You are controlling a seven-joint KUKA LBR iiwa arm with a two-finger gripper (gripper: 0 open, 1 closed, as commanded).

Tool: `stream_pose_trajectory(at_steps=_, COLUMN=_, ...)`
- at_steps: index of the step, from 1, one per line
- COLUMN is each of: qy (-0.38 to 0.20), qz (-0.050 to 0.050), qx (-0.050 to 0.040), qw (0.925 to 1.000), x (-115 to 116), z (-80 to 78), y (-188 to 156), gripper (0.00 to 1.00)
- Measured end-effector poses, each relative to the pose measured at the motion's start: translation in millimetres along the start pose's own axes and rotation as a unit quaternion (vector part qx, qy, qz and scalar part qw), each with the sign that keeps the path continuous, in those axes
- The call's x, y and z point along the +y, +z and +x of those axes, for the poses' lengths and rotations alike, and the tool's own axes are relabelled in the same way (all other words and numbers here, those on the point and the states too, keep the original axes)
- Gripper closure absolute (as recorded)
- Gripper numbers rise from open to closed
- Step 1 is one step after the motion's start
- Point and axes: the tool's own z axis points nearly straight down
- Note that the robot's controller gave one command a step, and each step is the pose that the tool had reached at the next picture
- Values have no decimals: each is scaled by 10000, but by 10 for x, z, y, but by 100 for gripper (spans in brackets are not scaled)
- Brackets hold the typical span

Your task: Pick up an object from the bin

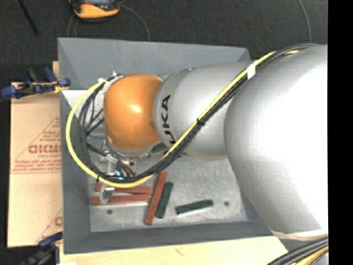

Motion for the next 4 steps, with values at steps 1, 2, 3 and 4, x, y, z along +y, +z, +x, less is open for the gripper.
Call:
stream_pose_trajectory(at_steps=1, qy=21, qz=-10, qx=-37, qw=10000, x=-9, z=-24, y=-44, gripper=0)
stream_pose_trajectory(at_steps=2, qy=-650, qz=-20, qx=-35, qw=9979, x=-477, z=356, y=660, gripper=100)
stream_pose_trajectory(at_steps=3, qy=-647, qz=-20, qx=-35, qw=9979, x=-477, z=356, y=660, gripper=100)
stream_pose_trajectory(at_steps=4, qy=-811, qz=-2, qx=-41, qw=9967, x=-601, z=333, y=-711, gripper=100)
